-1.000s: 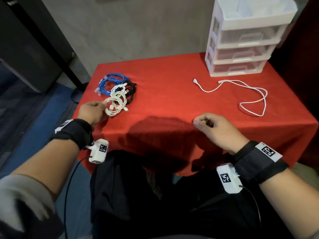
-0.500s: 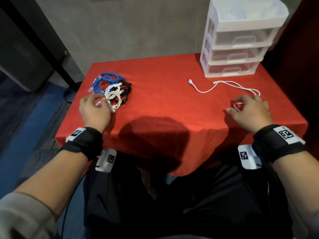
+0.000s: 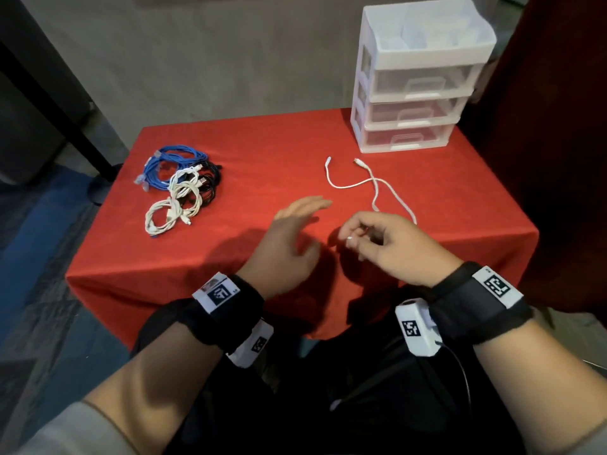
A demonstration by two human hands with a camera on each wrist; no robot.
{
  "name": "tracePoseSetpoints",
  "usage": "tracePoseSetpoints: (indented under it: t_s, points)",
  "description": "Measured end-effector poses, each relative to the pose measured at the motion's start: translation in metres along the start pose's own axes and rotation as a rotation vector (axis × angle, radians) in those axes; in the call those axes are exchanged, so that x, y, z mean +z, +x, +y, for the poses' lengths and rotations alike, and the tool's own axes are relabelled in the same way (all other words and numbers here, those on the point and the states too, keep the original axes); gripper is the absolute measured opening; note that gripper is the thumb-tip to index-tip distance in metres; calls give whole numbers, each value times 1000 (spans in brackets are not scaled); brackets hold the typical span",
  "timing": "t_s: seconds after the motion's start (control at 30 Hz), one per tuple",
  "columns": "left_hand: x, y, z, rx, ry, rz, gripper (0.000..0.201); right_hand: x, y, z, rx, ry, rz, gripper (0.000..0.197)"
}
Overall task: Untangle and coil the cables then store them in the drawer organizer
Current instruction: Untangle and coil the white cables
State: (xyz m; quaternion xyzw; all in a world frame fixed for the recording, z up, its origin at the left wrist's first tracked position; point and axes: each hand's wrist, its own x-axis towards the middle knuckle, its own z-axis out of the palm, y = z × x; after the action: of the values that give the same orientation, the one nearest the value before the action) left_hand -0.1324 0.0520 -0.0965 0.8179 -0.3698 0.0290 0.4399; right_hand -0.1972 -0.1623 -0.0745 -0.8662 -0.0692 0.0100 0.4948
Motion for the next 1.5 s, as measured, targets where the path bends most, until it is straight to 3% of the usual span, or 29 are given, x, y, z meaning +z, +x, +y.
tracePoseSetpoints:
  t_s: [0.07,0.13,0.2,0.33,0.4,0.5,0.57,0.67,0.77,0.83,0.9,1.03,1.13,1.23,1.3,1.4,1.43,1.5]
  points:
    - [3,-3,10,134,79,-90,47,-2,-8,-26,-35,54,-93,19]
    - [1,-7,19,77,57,-123,12,-13,-12,-46,-81,125,-83,16]
    - [-9,-10,20,-52,16,-143,18,-30,-12,-55,-116,205,29,14]
    - [-46,-12,14,-103,47,-61,23,-68,-8,-52,-118,244,260,16]
    - [-64,-13,9,-130,71,-17,24,-80,-6,-47,-115,173,309,13]
    - [-79,-22,-3,-172,89,29,25,-89,-7,-37,-46,70,248,13]
    - [-77,-30,-6,-191,48,-4,26,-88,-4,-27,24,40,197,12]
    - [-60,-39,-4,-229,-28,-44,26,-76,16,2,143,-23,171,29]
    - [-41,-41,0,-234,-29,-124,25,-63,51,43,221,-259,233,25]
    - [-29,-42,3,-213,9,-181,22,-59,70,60,284,-423,187,49]
    - [-21,-43,8,-209,9,-201,18,-57,84,70,329,-518,135,58]
    - [-16,-43,9,-232,0,-223,14,-51,98,73,388,-497,122,18]
    - [-18,-39,3,-113,46,-183,12,-44,92,62,366,-491,80,7]
    - [-22,-27,2,-19,78,24,15,-33,76,41,243,-333,43,9]
    - [-27,-15,3,11,102,152,31,-27,65,22,153,-198,8,12]
    - [-35,2,3,-49,202,152,57,-22,54,-11,13,-108,-102,12]
    - [-37,6,2,-72,227,127,55,-22,53,-22,-16,-77,-113,11]
    - [-41,10,-1,-129,119,65,32,-26,52,-38,-54,9,-50,10]
